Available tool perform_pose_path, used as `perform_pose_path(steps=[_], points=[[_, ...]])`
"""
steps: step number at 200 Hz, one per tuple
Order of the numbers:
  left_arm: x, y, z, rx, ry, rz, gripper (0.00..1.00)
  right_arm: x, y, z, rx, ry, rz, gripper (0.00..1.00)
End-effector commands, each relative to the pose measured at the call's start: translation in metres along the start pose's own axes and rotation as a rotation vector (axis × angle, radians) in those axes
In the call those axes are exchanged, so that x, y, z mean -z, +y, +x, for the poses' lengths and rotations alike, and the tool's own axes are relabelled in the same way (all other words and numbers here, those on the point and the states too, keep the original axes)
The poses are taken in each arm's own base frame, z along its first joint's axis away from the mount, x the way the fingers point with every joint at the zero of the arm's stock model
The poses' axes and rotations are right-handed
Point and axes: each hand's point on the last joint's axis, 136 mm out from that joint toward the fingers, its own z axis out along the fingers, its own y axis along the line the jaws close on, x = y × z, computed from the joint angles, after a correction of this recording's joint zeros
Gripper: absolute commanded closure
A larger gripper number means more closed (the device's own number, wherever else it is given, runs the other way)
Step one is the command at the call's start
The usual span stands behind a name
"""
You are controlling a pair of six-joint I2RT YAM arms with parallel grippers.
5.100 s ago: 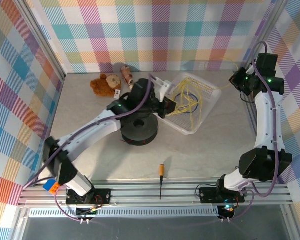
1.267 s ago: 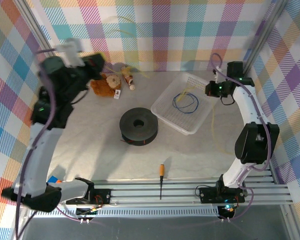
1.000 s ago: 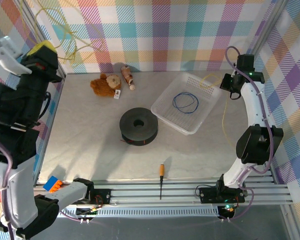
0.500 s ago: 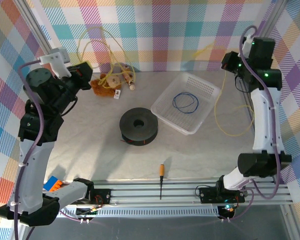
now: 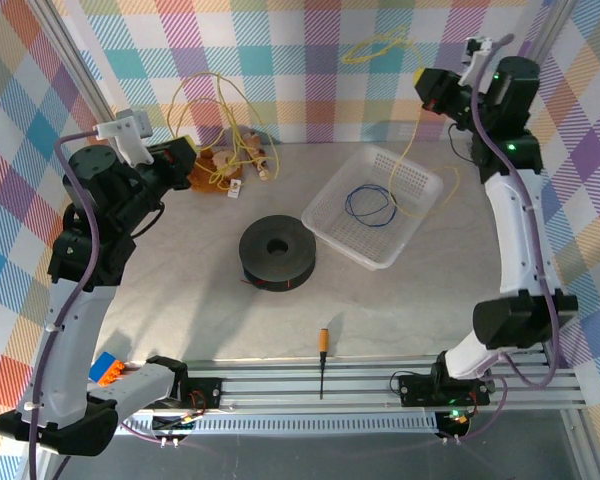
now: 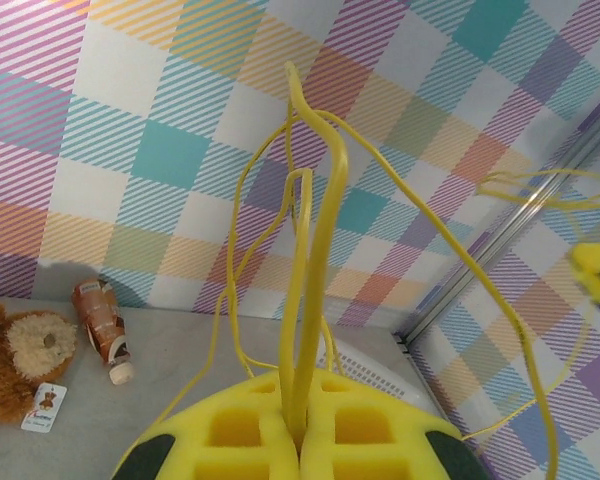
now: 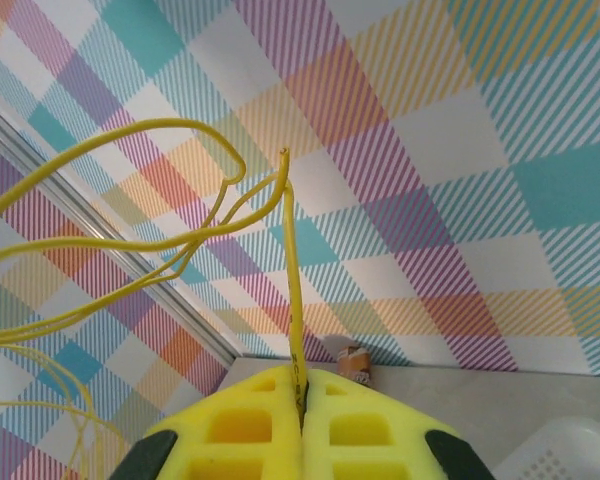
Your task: Wrap the cables
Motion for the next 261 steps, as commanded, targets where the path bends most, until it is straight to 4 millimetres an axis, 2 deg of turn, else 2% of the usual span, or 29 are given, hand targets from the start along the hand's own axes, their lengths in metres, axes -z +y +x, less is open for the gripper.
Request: perform_pose_path(steps=[1, 21, 46, 57, 75, 87, 105, 119, 143, 172, 186, 206, 223, 235, 261], points=[[0.010, -0.008, -0.013, 0.002, -0.061, 0.042, 1.00, -0.026, -0.016, 0.024, -0.030, 0.021, -0.048, 1.00], [0.007, -0.007, -0.010, 0.007, -0.049, 0.043, 1.00, -0.050, -0.054, 0.064, -0.077, 0.070, -0.030, 1.00], [0.004, -0.007, -0.006, 0.009, -0.035, 0.048, 1.00, -0.082, -0.088, 0.119, -0.146, 0.202, -0.052, 1.00], [0.004, -0.007, -0.004, 0.009, -0.031, 0.049, 1.00, -0.090, -0.102, 0.143, -0.177, 0.276, -0.023, 1.00], [0.004, -0.005, 0.000, 0.008, -0.024, 0.046, 1.00, -0.089, -0.132, 0.177, -0.215, 0.351, 0.113, 1.00], [0.002, -0.003, 0.002, 0.010, -0.020, 0.040, 1.00, -0.078, -0.156, 0.198, -0.251, 0.402, 0.253, 0.88], [-0.003, -0.001, 0.007, 0.010, 0.001, 0.039, 1.00, -0.057, -0.171, 0.213, -0.250, 0.458, 0.383, 0.71], [-0.005, -0.001, 0.010, 0.011, 0.010, 0.043, 1.00, -0.043, -0.169, 0.211, -0.216, 0.483, 0.431, 0.63], [-0.008, 0.002, 0.015, 0.015, 0.017, 0.042, 1.00, -0.019, -0.155, 0.199, -0.158, 0.498, 0.470, 0.51], [-0.012, 0.004, 0.020, 0.018, 0.025, 0.043, 1.00, 0.001, -0.133, 0.198, -0.118, 0.537, 0.478, 0.45], [-0.012, 0.004, 0.021, 0.018, 0.029, 0.044, 1.00, 0.004, -0.115, 0.205, -0.094, 0.562, 0.432, 0.44], [-0.011, 0.004, 0.022, 0.017, 0.029, 0.044, 1.00, 0.000, -0.075, 0.232, -0.060, 0.631, 0.268, 0.42], [-0.010, 0.004, 0.023, 0.016, 0.033, 0.047, 1.00, -0.003, -0.056, 0.266, 0.012, 0.711, 0.199, 0.41], [-0.010, 0.003, 0.024, 0.017, 0.037, 0.049, 1.00, -0.004, -0.049, 0.293, 0.077, 0.784, 0.170, 0.41], [-0.010, 0.002, 0.028, 0.018, 0.052, 0.065, 1.00, -0.003, -0.053, 0.349, 0.163, 0.927, 0.187, 0.41]])
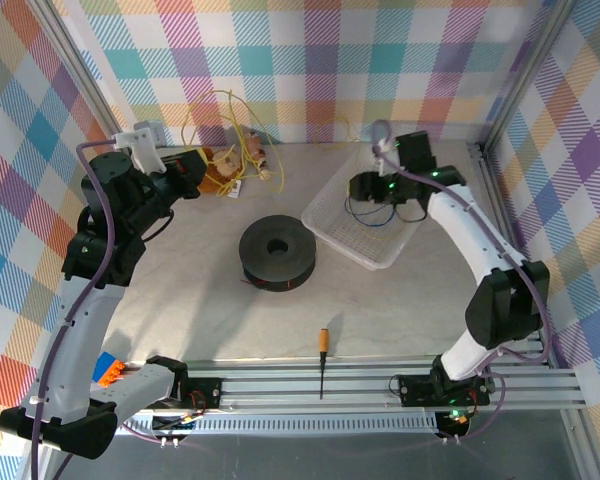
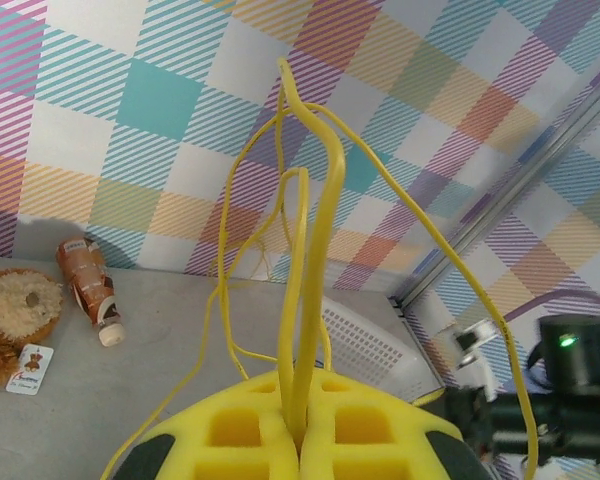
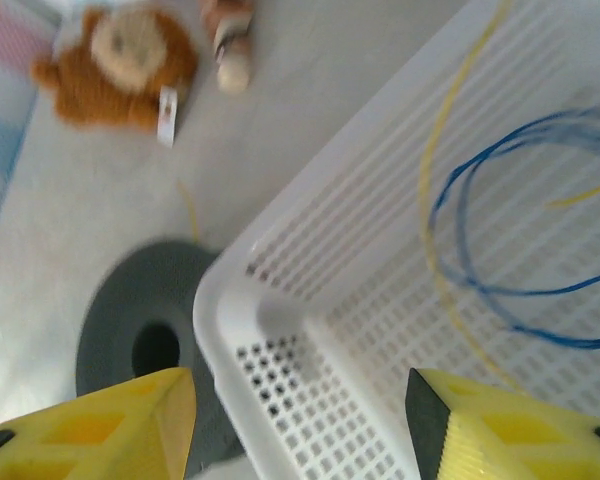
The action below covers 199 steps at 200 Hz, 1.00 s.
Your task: Wrap the cables
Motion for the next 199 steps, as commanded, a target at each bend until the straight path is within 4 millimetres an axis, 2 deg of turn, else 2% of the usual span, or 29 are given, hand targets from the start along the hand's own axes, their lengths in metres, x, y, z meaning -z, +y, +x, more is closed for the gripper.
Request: perform_pose_path(steps=[1, 22, 43, 62, 97, 124, 139, 157, 178, 199], points=[[0.005, -0.009, -0.008, 0.000, -0.028, 0.047, 1.00, -0.034, -0.001, 0.044, 0.113, 0.155, 0.032, 0.41], [0.004, -0.011, -0.006, 0.000, -0.018, 0.064, 1.00, -0.056, -0.009, 0.065, 0.148, 0.220, 0.091, 0.38], [0.000, -0.015, -0.003, 0.006, 0.002, 0.086, 1.00, -0.069, -0.027, 0.074, 0.138, 0.262, 0.171, 0.38], [-0.003, -0.017, 0.002, 0.012, 0.024, 0.108, 1.00, -0.074, -0.052, 0.078, 0.100, 0.284, 0.285, 0.39], [-0.007, -0.022, 0.008, 0.017, 0.054, 0.139, 1.00, -0.060, -0.094, 0.071, -0.086, 0.238, 0.391, 0.44], [-0.013, -0.029, 0.015, 0.018, 0.084, 0.179, 1.00, -0.042, -0.127, 0.064, -0.225, 0.180, 0.410, 0.43], [-0.017, -0.034, 0.019, 0.018, 0.103, 0.205, 1.00, -0.032, -0.139, 0.061, -0.268, 0.158, 0.400, 0.39], [-0.021, -0.039, 0.024, 0.013, 0.122, 0.226, 1.00, -0.021, -0.128, 0.050, -0.253, 0.109, 0.325, 0.34], [-0.028, -0.043, 0.031, 0.003, 0.142, 0.245, 1.00, 0.002, -0.089, 0.030, -0.212, 0.017, 0.175, 0.32], [-0.035, -0.049, 0.038, -0.007, 0.163, 0.263, 1.00, 0.032, -0.044, 0.010, -0.157, -0.081, 0.010, 0.25]])
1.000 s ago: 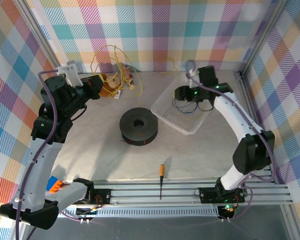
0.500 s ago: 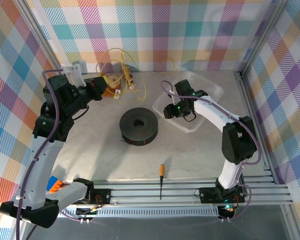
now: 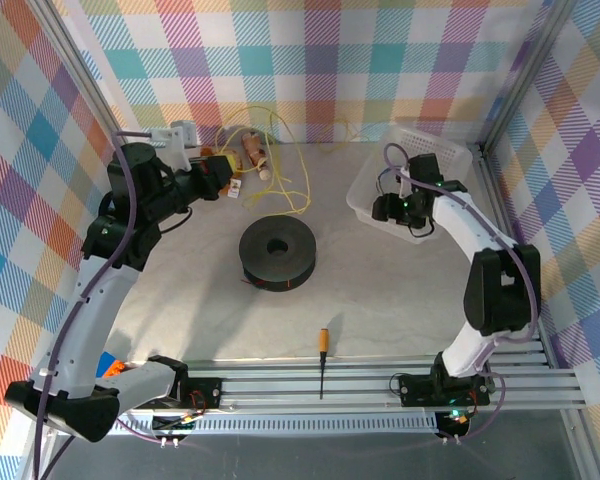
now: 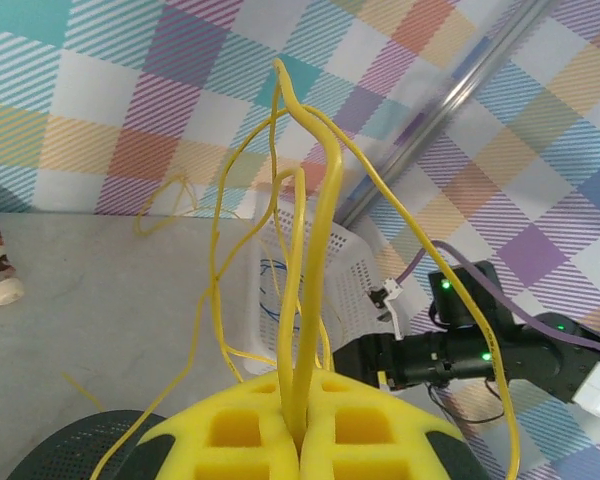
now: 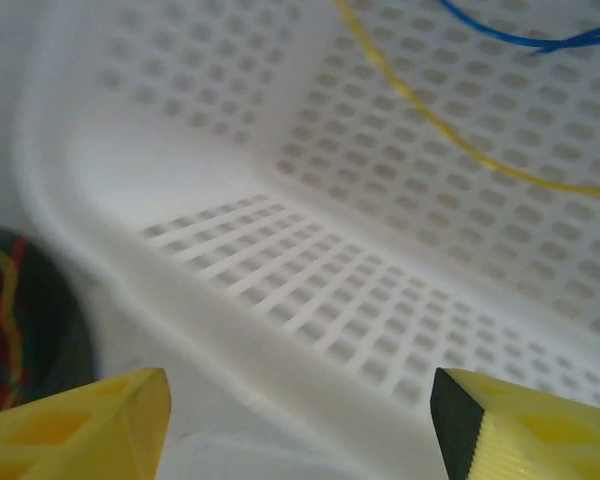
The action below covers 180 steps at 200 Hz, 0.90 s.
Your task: Wrap the cables
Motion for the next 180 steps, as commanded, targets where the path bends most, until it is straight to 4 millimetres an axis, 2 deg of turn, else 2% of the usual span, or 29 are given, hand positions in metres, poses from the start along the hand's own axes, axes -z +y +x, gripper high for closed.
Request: perform_pose_path(steps=[1, 41, 63, 92, 137, 156, 162, 170, 180], points=[[-0.006, -0.018, -0.003, -0.032, -0.012, 0.077, 1.00, 0.054, 0.061, -0.011, 0.080, -0.106, -0.245, 0.25], [-0.023, -0.035, 0.015, -0.076, 0.057, 0.140, 1.00, 0.132, 0.128, -0.018, 0.189, -0.237, -0.570, 0.31], [-0.029, -0.046, 0.024, -0.089, 0.093, 0.190, 1.00, 0.156, 0.142, -0.026, 0.209, -0.295, -0.638, 0.32], [-0.032, -0.057, 0.030, -0.094, 0.111, 0.234, 1.00, 0.149, 0.153, -0.036, 0.186, -0.228, -0.692, 0.34], [-0.032, -0.064, 0.034, -0.080, 0.116, 0.261, 1.00, 0.121, 0.174, -0.031, 0.186, -0.101, -0.760, 0.36], [-0.033, -0.063, 0.036, -0.076, 0.122, 0.262, 1.00, 0.116, 0.187, -0.026, 0.210, -0.073, -0.797, 0.39], [-0.033, -0.063, 0.035, -0.076, 0.121, 0.261, 1.00, 0.115, 0.190, -0.025, 0.218, -0.067, -0.803, 0.44], [-0.034, -0.061, 0.035, -0.077, 0.119, 0.253, 1.00, 0.113, 0.191, -0.023, 0.220, -0.059, -0.801, 0.56], [-0.034, -0.059, 0.035, -0.079, 0.112, 0.236, 1.00, 0.110, 0.187, -0.024, 0.210, -0.064, -0.765, 0.80]])
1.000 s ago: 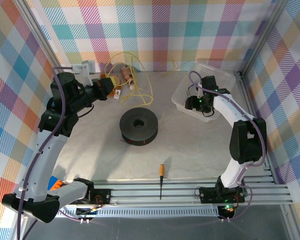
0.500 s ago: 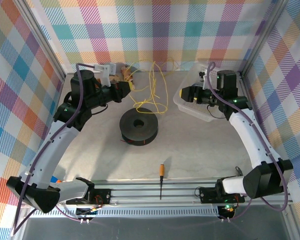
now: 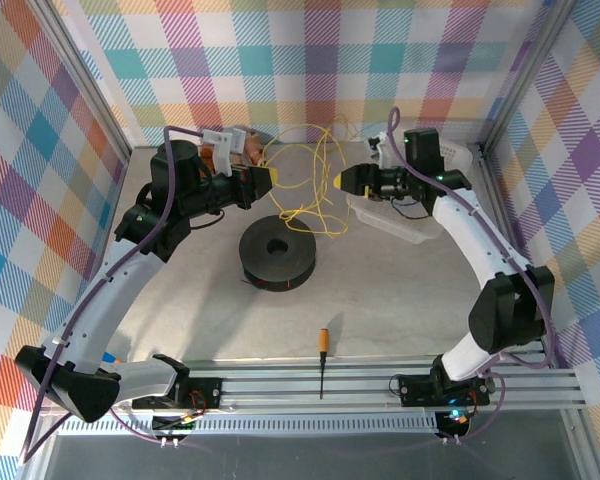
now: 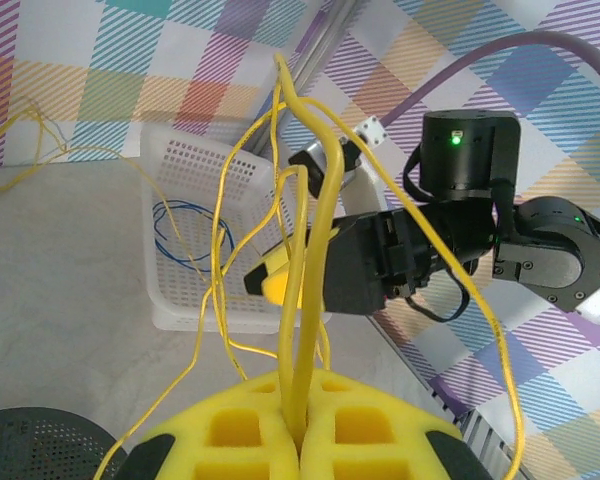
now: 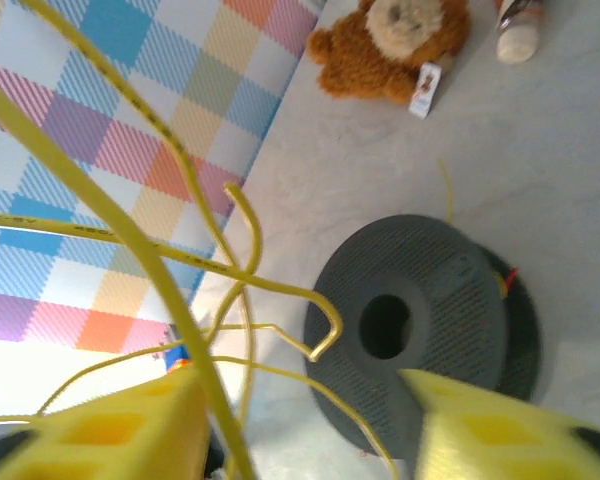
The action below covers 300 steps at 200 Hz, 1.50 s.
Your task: Wrap the cables
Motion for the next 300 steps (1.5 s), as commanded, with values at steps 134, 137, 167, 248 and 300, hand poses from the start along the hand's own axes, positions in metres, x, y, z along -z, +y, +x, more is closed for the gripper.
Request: perform_pose_path(steps=[134, 137, 167, 248, 300], points=[[0.053, 0.054, -0.021, -0.096, -0.128, -0.424, 1.00, 0.183, -0.094, -0.020, -0.193, -0.479, 0.689, 1.00], [0.056, 0.055, -0.022, -0.096, -0.133, -0.434, 1.00, 0.187, -0.096, -0.019, -0.204, -0.487, 0.698, 1.00], [0.079, 0.075, -0.029, -0.076, -0.177, -0.555, 1.00, 0.231, -0.109, -0.017, -0.277, -0.585, 0.753, 1.00], [0.084, 0.092, -0.034, -0.031, -0.204, -0.581, 1.00, 0.271, -0.110, -0.024, -0.320, -0.685, 0.765, 1.00], [0.172, 0.110, -0.091, -0.016, -0.374, -0.839, 1.00, 0.318, -0.156, 0.007, -0.481, -0.740, 0.921, 1.00]])
